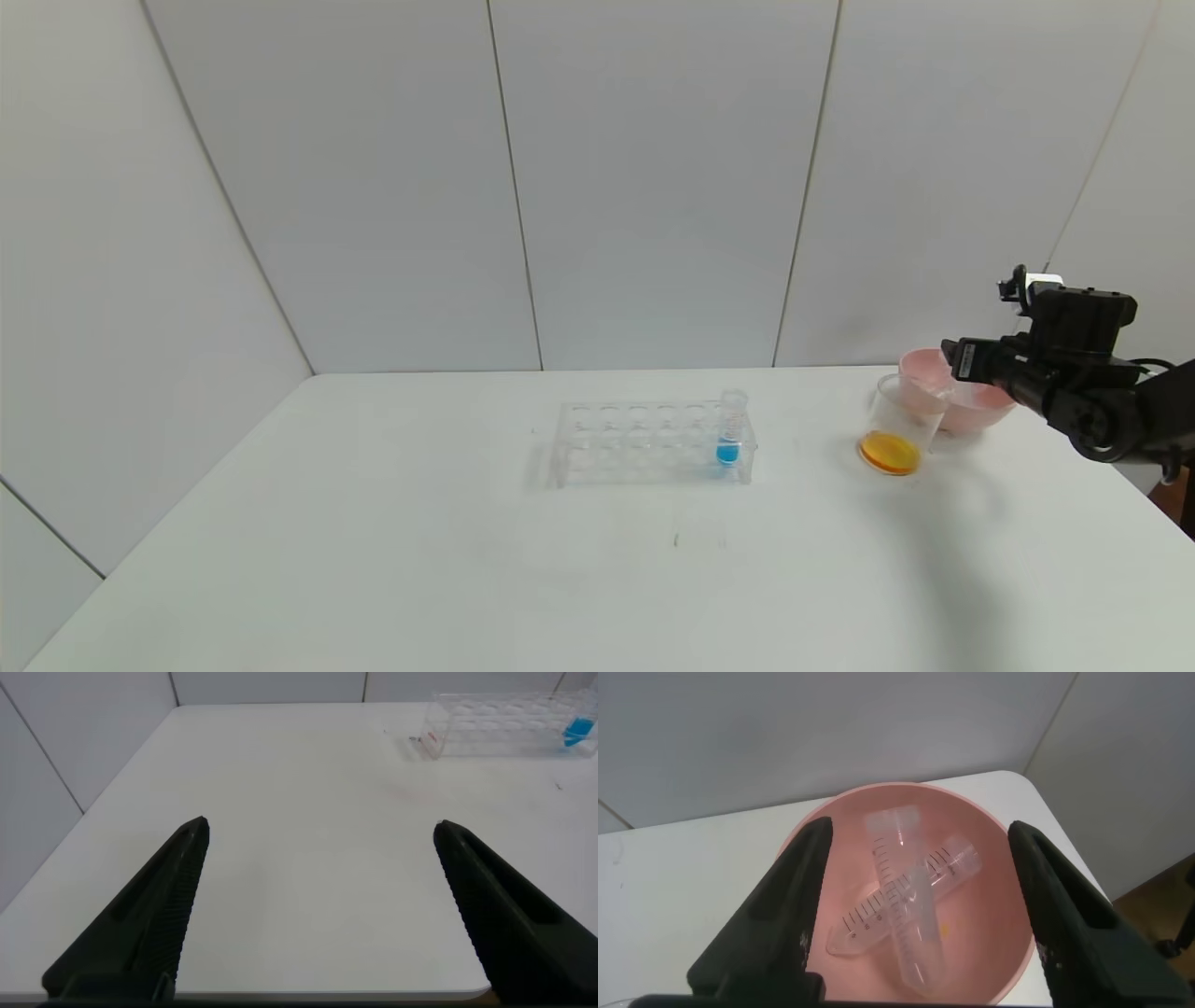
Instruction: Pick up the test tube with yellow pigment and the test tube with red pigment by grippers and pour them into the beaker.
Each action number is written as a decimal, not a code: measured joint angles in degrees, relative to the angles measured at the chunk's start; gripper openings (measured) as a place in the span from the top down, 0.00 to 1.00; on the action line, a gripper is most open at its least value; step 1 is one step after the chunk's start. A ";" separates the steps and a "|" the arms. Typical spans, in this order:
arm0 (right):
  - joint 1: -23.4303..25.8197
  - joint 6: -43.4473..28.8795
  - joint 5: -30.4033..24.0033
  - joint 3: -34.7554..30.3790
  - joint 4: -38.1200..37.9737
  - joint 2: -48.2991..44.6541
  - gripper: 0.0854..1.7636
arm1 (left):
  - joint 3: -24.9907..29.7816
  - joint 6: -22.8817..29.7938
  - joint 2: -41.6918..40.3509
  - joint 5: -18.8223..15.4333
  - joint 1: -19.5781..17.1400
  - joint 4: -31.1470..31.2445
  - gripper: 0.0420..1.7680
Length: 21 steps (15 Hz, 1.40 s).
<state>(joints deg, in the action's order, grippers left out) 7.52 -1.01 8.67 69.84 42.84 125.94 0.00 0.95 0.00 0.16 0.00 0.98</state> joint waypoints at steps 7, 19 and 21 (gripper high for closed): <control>-3.34 -0.24 0.39 -1.01 -0.20 -4.11 0.12 | 0.00 0.00 0.00 0.00 0.00 0.00 0.03; -14.63 -0.73 2.72 -14.78 0.18 -22.08 0.05 | 0.00 0.00 0.00 0.00 0.00 0.00 0.03; -14.10 -0.35 2.61 -18.58 0.05 -26.83 0.05 | 0.00 0.00 0.00 0.00 0.00 0.00 0.03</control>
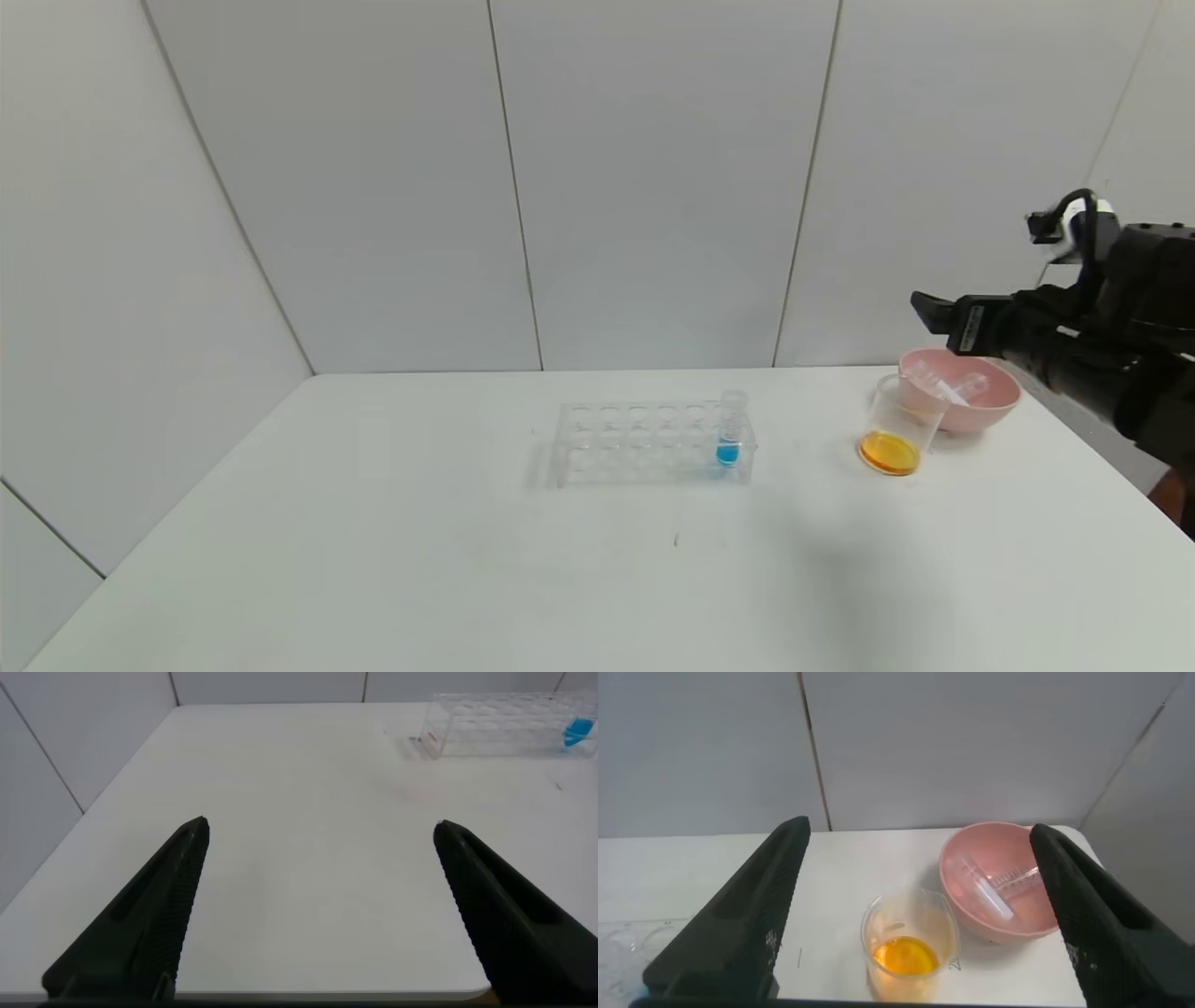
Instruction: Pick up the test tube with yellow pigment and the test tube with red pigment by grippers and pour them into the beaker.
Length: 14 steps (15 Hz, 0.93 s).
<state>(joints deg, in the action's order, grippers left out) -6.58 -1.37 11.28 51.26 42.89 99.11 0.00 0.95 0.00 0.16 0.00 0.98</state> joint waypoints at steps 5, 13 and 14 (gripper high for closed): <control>-0.17 0.44 -1.78 -10.56 -0.38 -14.96 0.04 | 0.00 0.00 0.00 0.00 0.00 0.00 0.03; -1.16 3.36 -1.45 -19.24 -21.24 -48.92 0.04 | 0.00 0.00 0.00 0.00 0.00 0.00 0.03; -1.10 4.67 -1.35 -19.19 -25.62 -53.75 0.04 | 0.00 0.00 0.00 0.00 0.00 0.00 0.03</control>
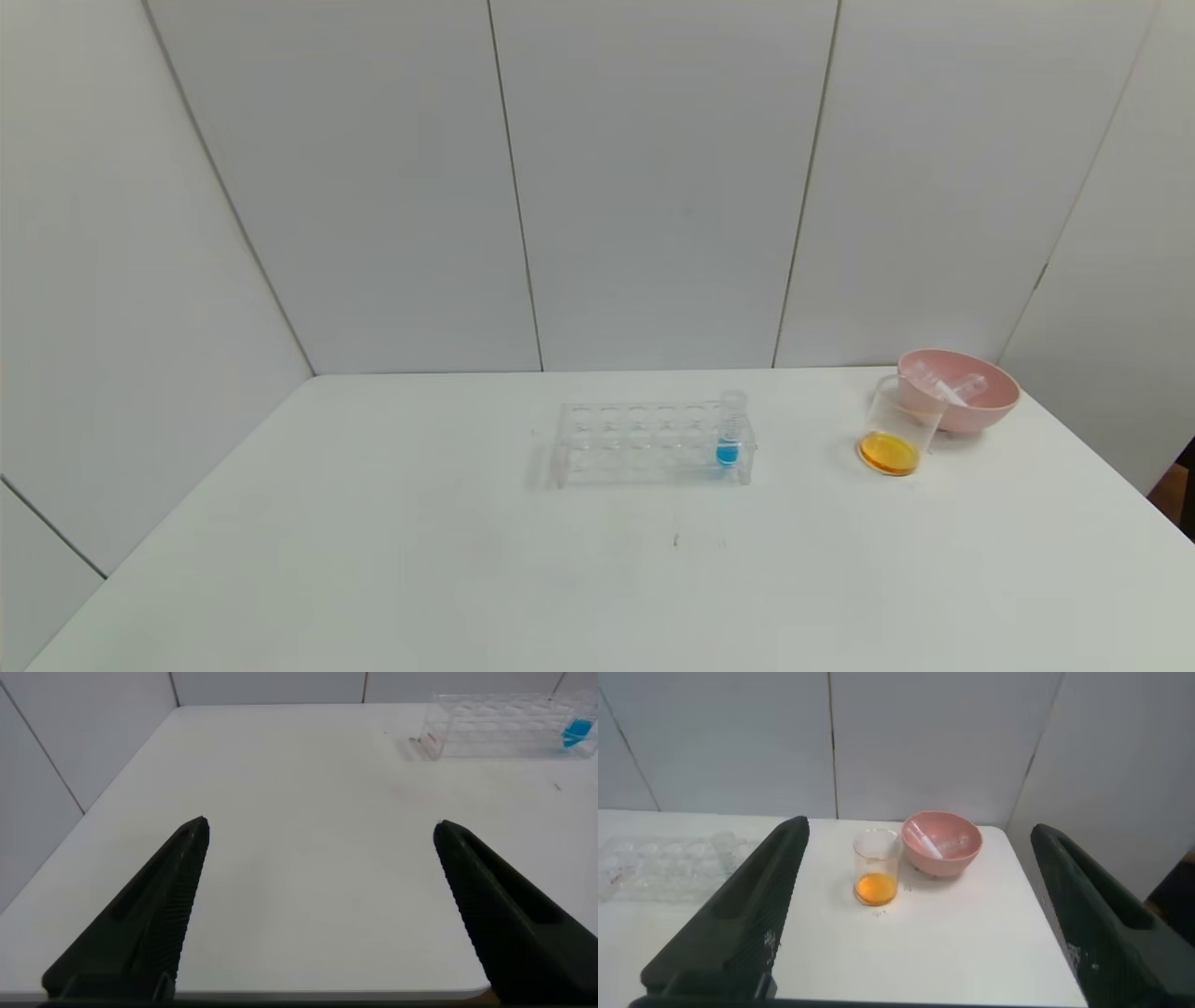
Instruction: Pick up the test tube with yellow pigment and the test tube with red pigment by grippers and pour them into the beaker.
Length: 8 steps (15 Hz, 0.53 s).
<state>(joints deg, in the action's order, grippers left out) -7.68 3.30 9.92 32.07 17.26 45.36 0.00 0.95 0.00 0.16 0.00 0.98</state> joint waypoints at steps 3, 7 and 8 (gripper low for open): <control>2.17 3.01 0.04 0.96 -10.13 -11.98 0.04 | 0.00 -0.02 0.00 0.00 0.00 -0.02 0.03; 5.47 3.86 -0.49 1.49 -16.58 -22.82 0.04 | 0.00 0.00 0.00 0.00 0.00 -0.02 0.03; 5.64 3.91 -0.56 1.49 -17.19 -25.10 0.04 | 0.00 0.00 0.00 0.00 0.00 0.00 0.03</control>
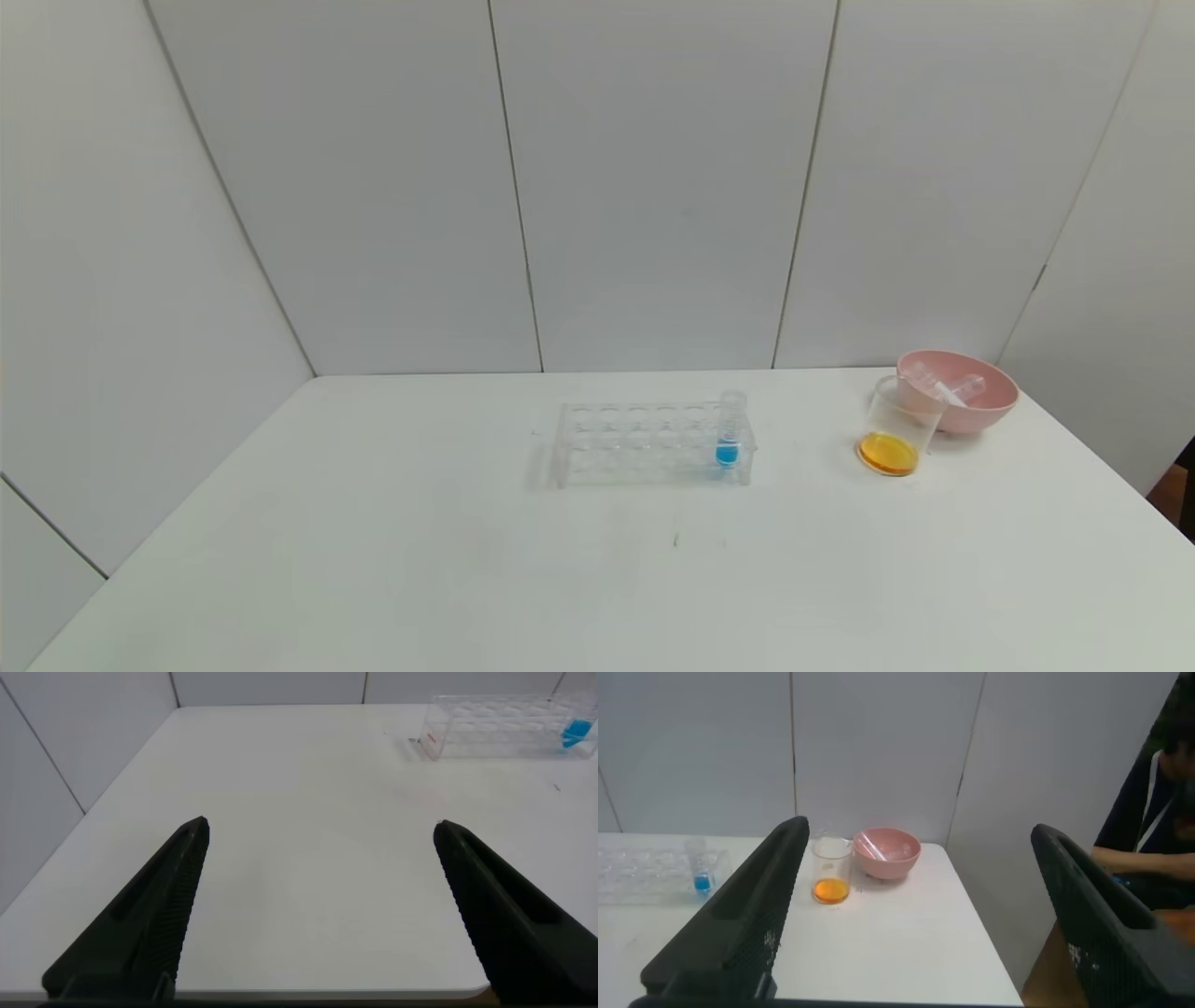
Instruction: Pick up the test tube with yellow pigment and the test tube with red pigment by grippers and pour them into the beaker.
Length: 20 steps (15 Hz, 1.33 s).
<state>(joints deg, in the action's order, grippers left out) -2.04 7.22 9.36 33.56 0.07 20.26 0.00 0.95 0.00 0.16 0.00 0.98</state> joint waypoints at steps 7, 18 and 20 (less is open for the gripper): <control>1.07 0.06 -2.85 -1.62 -0.76 -13.00 0.04 | 0.00 0.00 0.00 -0.02 0.00 0.00 0.03; 1.35 -0.41 -1.76 -20.61 12.84 -20.10 0.03 | 0.00 0.00 0.00 0.00 0.00 0.00 0.03; 1.35 -0.95 -2.19 -28.60 16.18 -20.15 0.03 | 0.00 0.00 0.00 0.00 0.00 0.00 0.03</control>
<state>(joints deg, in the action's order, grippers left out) -0.68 6.27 7.17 4.96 16.25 0.11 0.00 0.95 0.00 0.16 0.00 0.98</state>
